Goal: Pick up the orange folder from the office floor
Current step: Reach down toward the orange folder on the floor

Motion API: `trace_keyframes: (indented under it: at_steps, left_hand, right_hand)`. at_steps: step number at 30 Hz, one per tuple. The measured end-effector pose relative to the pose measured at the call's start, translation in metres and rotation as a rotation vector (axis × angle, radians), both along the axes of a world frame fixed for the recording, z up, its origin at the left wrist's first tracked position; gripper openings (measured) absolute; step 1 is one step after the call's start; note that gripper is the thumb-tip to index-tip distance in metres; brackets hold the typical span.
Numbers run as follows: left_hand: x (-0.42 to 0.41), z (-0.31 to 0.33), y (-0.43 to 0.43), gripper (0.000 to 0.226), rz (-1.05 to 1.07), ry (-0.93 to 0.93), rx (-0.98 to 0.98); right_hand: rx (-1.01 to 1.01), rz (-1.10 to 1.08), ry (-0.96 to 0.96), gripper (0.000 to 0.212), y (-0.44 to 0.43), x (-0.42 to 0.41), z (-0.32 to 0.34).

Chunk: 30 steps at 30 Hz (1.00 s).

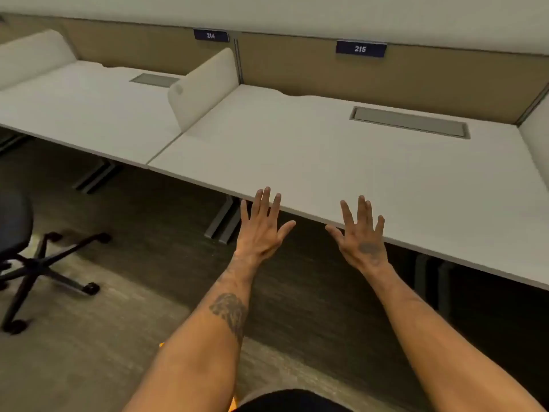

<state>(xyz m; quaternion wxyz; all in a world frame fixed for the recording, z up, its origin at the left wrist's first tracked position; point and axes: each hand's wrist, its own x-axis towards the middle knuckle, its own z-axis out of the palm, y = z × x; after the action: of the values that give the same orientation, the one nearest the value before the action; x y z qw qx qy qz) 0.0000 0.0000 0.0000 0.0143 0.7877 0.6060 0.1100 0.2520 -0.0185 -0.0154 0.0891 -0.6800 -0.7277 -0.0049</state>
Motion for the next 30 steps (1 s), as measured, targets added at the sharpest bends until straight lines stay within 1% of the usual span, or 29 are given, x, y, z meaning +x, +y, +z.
trace_keyframes:
  at_steps: [3, 5, 9, 14, 19, 22, 30]
  left_hand:
    - [-0.034, -0.003, -0.032, 0.083, 0.079, 0.028, -0.03]
    - [-0.063, -0.009, -0.056, 0.081, 0.126, 0.011, -0.057]
    - [-0.136, -0.016, -0.106, 0.079, 0.255, 0.015, -0.075]
    - [-0.224, -0.027, -0.166, 0.081, 0.347, 0.019, -0.084]
    - [-0.299, -0.05, -0.218, 0.078, 0.371, -0.001, -0.112]
    - [-0.333, -0.067, -0.247, 0.078, 0.376, -0.009, -0.151]
    - [-0.382, -0.101, -0.298, 0.082, 0.384, -0.038, -0.223]
  right_hand:
    - [-0.04, 0.043, -0.029, 0.082, -0.012, -0.036, -0.005]
    - [-0.069, 0.078, -0.026, 0.082, -0.02, -0.066, -0.01]
    - [-0.111, 0.178, -0.012, 0.079, -0.041, -0.147, -0.017]
    - [-0.157, 0.283, -0.012, 0.078, -0.084, -0.245, -0.031]
    - [-0.246, 0.312, 0.001, 0.076, -0.135, -0.327, -0.052]
    - [-0.285, 0.325, -0.005, 0.076, -0.165, -0.361, -0.066]
    - [-0.355, 0.333, 0.003, 0.077, -0.21, -0.415, -0.09]
